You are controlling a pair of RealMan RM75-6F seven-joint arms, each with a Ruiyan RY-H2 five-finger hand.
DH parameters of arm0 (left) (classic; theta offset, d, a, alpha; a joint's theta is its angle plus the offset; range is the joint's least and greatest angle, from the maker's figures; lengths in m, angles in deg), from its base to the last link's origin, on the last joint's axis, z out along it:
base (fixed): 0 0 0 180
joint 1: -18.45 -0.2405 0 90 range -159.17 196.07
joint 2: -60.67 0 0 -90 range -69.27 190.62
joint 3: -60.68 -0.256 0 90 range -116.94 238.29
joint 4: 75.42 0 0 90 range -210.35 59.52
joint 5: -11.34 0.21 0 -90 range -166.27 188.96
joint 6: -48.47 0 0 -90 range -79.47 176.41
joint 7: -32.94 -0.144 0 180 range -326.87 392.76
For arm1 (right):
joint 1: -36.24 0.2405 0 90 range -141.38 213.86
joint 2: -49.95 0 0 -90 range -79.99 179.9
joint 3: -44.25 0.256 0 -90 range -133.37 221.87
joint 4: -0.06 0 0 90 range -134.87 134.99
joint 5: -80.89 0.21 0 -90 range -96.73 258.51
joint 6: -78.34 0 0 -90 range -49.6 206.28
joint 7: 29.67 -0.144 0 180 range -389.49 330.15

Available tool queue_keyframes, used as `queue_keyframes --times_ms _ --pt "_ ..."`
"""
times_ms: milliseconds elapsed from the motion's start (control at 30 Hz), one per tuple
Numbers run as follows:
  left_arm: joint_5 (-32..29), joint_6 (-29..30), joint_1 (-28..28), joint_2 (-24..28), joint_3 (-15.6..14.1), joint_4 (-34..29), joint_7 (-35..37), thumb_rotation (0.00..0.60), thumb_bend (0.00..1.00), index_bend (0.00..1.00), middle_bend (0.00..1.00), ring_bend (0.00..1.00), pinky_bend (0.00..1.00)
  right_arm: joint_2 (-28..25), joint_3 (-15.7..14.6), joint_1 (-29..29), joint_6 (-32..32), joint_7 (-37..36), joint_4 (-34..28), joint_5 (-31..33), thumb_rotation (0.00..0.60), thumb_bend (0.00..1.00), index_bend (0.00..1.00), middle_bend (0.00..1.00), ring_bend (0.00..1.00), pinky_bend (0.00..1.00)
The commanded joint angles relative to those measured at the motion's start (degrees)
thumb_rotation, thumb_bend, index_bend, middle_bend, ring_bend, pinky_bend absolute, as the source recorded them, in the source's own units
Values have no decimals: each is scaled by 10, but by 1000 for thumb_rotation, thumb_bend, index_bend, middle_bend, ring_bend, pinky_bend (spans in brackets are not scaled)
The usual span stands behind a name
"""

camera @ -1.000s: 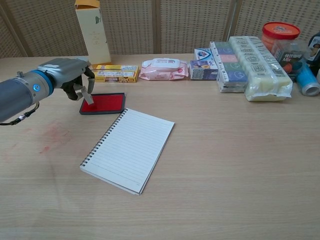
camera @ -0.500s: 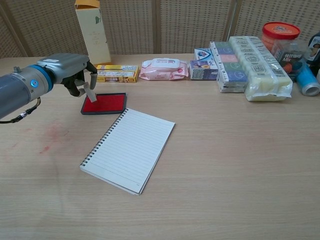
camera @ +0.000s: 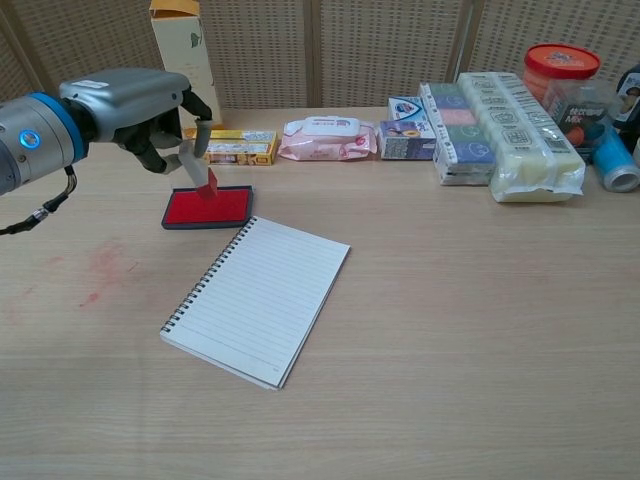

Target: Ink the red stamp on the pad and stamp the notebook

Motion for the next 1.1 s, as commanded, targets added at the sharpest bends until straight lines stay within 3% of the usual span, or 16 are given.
queue_keyframes --times_ms 33,133,433,1100 --pt "20 2 6 -4 -13 -19 -7 600 411 641 1000 1000 1000 -2 1 -1 1 -3 0 0 600 68 0 0 0 0" --pt "30 -3 19 -34 -23 -16 -25 600 410 641 1000 1000 1000 -7 3 -2 -1 -13 0 4 600 69 0 0 0 0" --pt "-10 -19 50 -102 -14 48 -72 600 410 641 1000 1000 1000 -14 4 -1 -8 -25 0 6 600 68 0 0 0 0" --pt "-68 -42 78 -161 -17 129 -118 600 411 641 1000 1000 1000 -16 2 3 -18 -28 2 14 600 69 0 0 0 0"
